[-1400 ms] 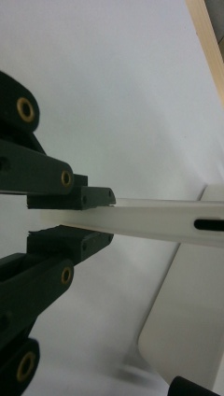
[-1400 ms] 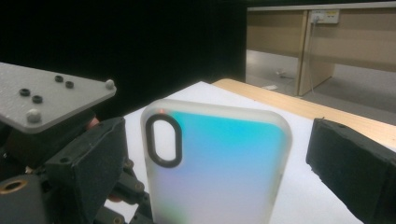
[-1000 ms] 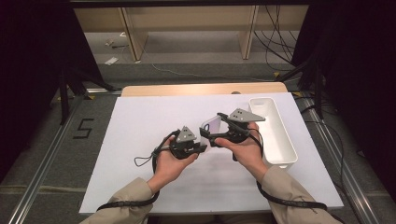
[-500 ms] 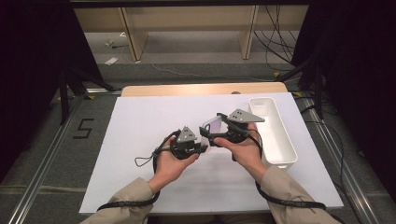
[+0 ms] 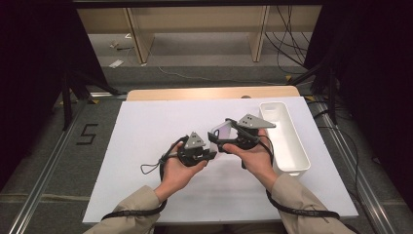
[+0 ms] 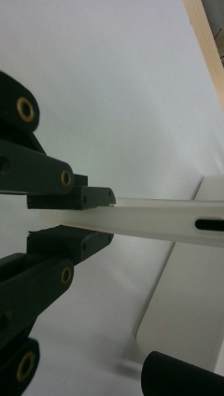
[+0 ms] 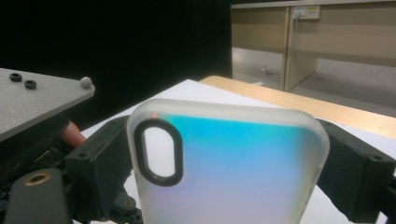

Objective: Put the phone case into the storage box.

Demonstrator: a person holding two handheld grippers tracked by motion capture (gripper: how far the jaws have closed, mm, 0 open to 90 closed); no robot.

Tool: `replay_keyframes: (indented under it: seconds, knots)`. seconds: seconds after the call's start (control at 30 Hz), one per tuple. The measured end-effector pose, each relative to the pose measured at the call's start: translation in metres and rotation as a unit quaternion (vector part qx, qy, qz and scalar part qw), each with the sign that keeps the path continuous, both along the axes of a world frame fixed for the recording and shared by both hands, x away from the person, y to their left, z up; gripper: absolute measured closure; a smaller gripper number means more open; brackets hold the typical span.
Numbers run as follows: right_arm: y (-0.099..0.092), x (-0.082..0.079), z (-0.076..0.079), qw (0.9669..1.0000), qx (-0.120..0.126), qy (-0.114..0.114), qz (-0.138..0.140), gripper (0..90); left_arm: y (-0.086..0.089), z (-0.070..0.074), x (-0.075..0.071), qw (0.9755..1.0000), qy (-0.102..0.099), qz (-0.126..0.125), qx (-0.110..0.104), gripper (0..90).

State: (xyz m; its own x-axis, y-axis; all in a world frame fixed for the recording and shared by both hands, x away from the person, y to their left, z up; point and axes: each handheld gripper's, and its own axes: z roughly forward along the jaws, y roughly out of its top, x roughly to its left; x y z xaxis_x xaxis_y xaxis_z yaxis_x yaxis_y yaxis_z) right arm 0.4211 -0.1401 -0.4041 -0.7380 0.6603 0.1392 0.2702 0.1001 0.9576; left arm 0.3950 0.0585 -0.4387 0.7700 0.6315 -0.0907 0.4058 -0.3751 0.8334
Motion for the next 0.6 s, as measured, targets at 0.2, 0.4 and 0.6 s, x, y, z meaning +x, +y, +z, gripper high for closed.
replay_keyframes:
  seconds: [0.2,0.4,0.6]
  knots:
    - [0.0001,-0.0005,-0.0005,1.0,0.002,0.002,-0.003,16.1,-0.0001,0.0001,0.0,1.0,0.002,-0.001,-0.002,80.9]
    - [0.0002,-0.0015,-0.0007,1.0,0.004,0.003,-0.008,17.7,-0.0002,-0.0001,0.0002,1.0,0.003,-0.002,-0.003,80.8]
    - [-0.0003,-0.0026,0.0005,0.9999,0.004,0.0,-0.01,18.0,0.0001,0.0007,-0.0006,1.0,-0.002,-0.004,-0.007,80.4]
